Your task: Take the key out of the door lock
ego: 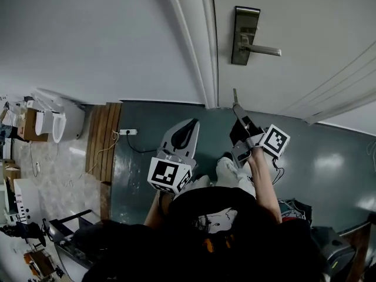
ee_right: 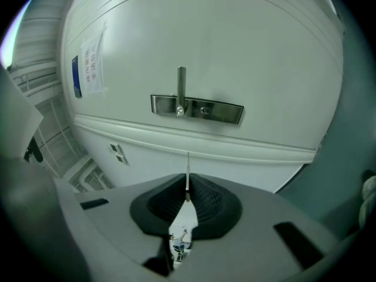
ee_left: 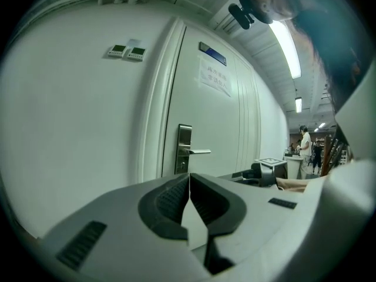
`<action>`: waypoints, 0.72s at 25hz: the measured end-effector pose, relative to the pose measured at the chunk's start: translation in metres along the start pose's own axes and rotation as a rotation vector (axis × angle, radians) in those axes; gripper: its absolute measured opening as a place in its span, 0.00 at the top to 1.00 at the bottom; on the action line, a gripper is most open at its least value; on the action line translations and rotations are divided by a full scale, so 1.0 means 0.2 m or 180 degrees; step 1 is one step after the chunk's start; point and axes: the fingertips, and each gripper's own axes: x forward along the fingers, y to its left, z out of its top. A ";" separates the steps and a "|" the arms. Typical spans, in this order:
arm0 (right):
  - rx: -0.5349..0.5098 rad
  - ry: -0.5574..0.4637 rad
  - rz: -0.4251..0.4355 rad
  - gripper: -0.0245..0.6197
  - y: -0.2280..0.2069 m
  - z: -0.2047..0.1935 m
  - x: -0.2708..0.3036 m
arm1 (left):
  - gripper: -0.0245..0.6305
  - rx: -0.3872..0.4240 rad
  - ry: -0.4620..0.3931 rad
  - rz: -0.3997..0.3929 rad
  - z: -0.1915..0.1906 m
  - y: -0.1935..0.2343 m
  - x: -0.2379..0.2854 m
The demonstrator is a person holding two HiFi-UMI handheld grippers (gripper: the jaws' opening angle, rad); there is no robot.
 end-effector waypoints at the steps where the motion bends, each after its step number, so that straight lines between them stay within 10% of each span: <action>1: -0.0031 0.0007 -0.0007 0.93 0.01 0.00 0.00 | 0.95 -0.0005 -0.0005 -0.0017 0.00 0.00 0.01; 18: -0.0505 0.0172 -0.0027 0.93 0.25 -0.83 -0.40 | 0.95 -0.0053 -0.0126 -0.0308 -0.14 -0.09 -0.68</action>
